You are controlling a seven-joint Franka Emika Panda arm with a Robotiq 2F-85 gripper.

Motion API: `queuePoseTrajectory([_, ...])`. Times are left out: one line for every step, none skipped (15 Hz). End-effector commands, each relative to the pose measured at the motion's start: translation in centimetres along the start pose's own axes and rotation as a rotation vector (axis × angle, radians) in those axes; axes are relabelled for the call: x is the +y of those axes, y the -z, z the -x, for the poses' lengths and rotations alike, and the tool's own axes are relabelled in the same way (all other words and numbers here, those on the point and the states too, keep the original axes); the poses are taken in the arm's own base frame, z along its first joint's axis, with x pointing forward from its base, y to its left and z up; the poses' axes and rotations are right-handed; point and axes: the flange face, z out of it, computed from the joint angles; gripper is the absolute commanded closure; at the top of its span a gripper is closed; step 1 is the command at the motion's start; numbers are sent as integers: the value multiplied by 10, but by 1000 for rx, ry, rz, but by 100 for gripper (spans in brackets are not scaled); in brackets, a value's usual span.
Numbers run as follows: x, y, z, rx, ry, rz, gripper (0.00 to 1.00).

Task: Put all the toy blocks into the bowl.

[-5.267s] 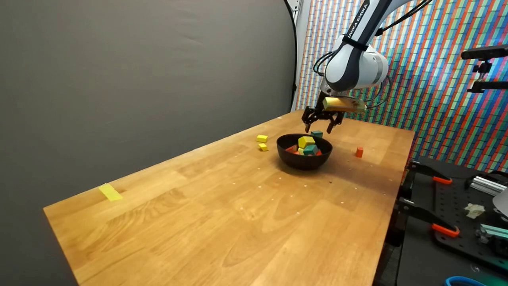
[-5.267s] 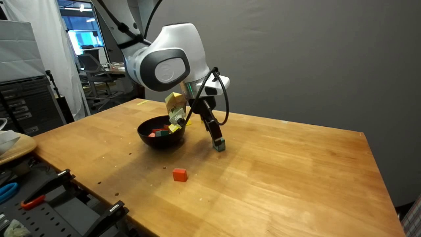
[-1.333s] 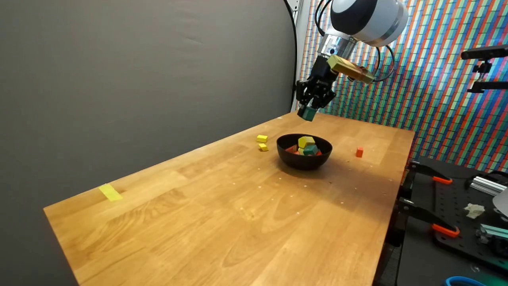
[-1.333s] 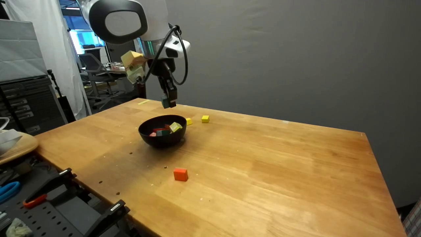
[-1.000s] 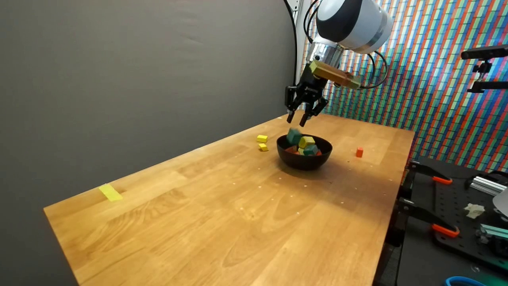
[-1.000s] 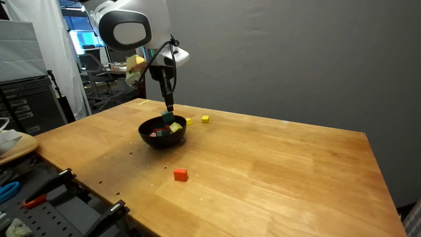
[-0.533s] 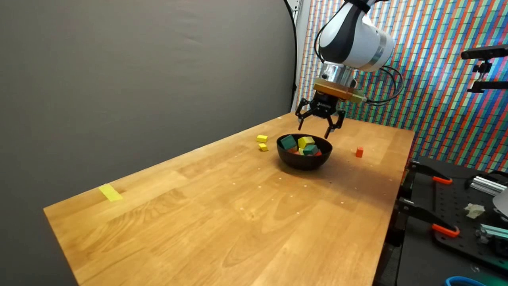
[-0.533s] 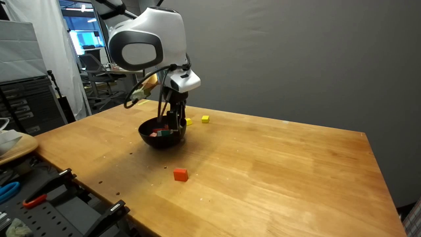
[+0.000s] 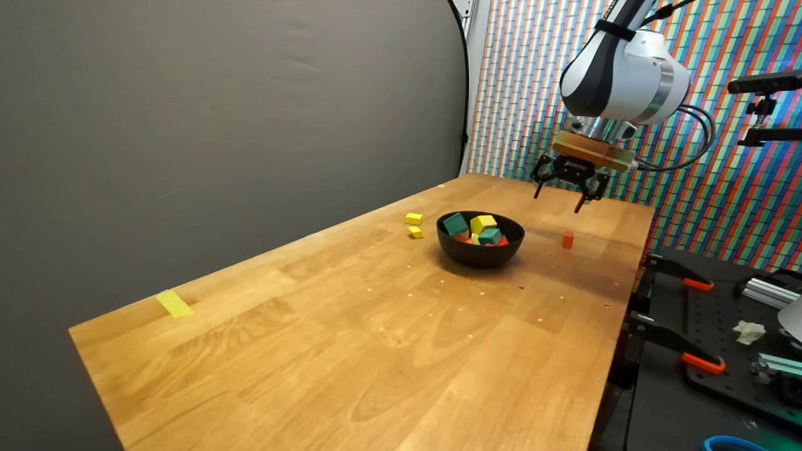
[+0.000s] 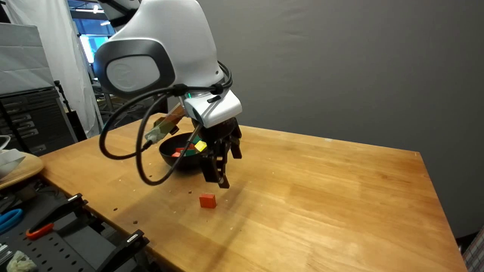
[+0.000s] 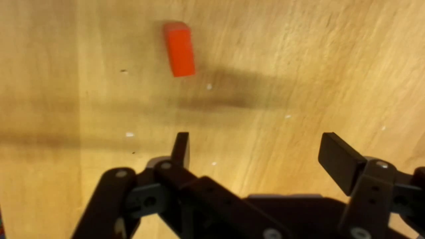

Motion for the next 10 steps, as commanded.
queuePoseTrajectory([25,5,-10,21,-17,18,0])
queuePoseTrajectory([26,6,-11,3,-10,19,0])
queuePoseTrajectory([29,4,-12,-8,4,29,0])
queuePoseTrajectory([29,5,-12,-20,11,30,0])
queuePoseTrajectory([27,7,-11,-34,15,25,0])
queuePoseTrajectory([25,8,-10,-50,20,19,0])
queuePoseTrajectory([24,7,-9,-60,25,22,0])
queuePoseTrajectory([21,6,-6,-74,28,18,0])
queuePoseTrajectory([19,6,-4,-86,24,9,0])
queuePoseTrajectory([15,6,0,-104,22,-4,1])
